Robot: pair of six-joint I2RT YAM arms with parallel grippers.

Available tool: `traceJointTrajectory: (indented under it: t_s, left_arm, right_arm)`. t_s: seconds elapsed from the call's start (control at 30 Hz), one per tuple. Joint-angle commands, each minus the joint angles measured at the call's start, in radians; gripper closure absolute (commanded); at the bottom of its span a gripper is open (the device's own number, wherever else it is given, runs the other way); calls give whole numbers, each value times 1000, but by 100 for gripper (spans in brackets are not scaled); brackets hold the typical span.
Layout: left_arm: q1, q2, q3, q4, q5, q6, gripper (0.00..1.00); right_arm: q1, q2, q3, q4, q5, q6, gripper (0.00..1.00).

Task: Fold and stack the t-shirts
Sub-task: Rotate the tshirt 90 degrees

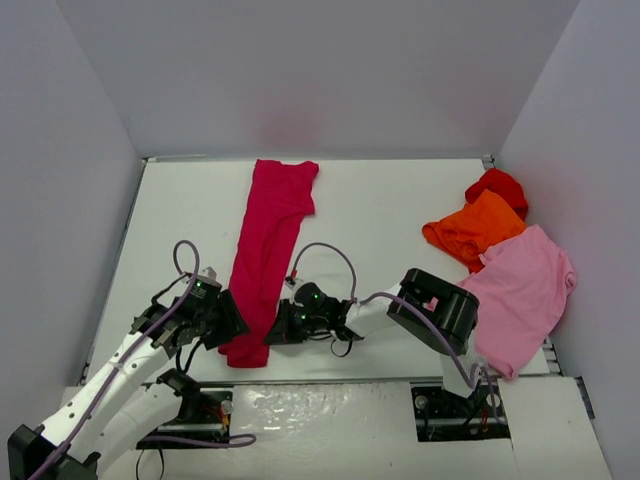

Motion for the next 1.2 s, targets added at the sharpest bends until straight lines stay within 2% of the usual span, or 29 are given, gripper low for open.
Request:
traceJointTrajectory:
  t_s: [0.0, 0.2, 0.57, 0.8, 1.03, 1.17]
  left_arm:
    - [6, 0, 18, 14, -4, 17, 54]
    - [9, 1, 16, 19, 1, 23, 54]
    - [12, 9, -1, 72, 40, 18, 54]
    - [12, -7, 3, 65, 46, 20, 54]
    - [12, -49, -15, 66, 54, -5, 54]
    - [12, -71, -19, 57, 55, -8, 54]
  right_arm:
    - [5, 37, -35, -240, 93, -55, 100]
    - [22, -26, -56, -280, 93, -93, 100]
    - [111, -319, -189, -429, 201, -109, 100]
    - [219, -527, -236, -509, 243, -88, 100]
    - [267, -743, -255, -525, 288, -80, 100]
    - [283, -796, -249, -533, 322, -77, 100]
